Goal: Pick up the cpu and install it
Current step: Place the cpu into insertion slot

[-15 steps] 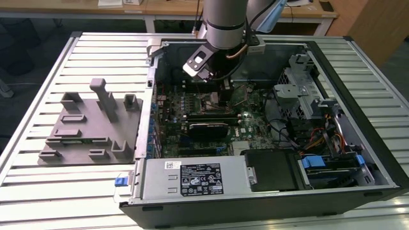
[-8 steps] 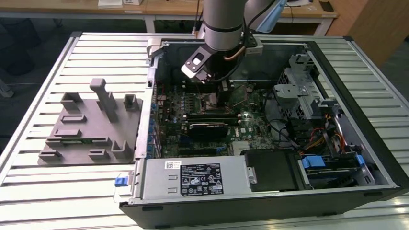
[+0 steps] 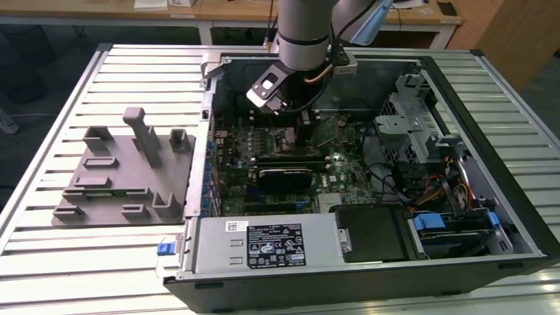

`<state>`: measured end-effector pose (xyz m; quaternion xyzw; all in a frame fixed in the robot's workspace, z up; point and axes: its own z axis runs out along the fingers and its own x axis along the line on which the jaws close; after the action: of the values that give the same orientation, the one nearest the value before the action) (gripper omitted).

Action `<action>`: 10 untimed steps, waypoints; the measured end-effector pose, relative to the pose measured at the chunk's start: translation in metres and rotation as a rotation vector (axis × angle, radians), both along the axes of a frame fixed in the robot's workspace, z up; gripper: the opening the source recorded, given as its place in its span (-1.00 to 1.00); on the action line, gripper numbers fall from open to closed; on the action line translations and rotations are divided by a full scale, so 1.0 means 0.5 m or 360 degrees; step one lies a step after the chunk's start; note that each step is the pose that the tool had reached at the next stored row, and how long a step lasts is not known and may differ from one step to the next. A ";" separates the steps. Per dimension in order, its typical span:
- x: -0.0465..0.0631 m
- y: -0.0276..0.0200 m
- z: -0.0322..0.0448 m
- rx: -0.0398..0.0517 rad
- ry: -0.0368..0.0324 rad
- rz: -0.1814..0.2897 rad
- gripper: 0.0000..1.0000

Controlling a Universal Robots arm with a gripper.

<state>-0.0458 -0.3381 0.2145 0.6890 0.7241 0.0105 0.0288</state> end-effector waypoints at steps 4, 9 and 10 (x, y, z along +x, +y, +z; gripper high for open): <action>-0.001 0.0024 -0.006 0.0000 0.0000 -0.0003 0.08; -0.003 0.0041 -0.013 0.0000 0.0000 -0.0010 0.08; -0.003 0.0042 -0.015 0.0000 0.0000 -0.0017 0.08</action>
<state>-0.0474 -0.3360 0.2070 0.6929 0.7204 0.0104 0.0289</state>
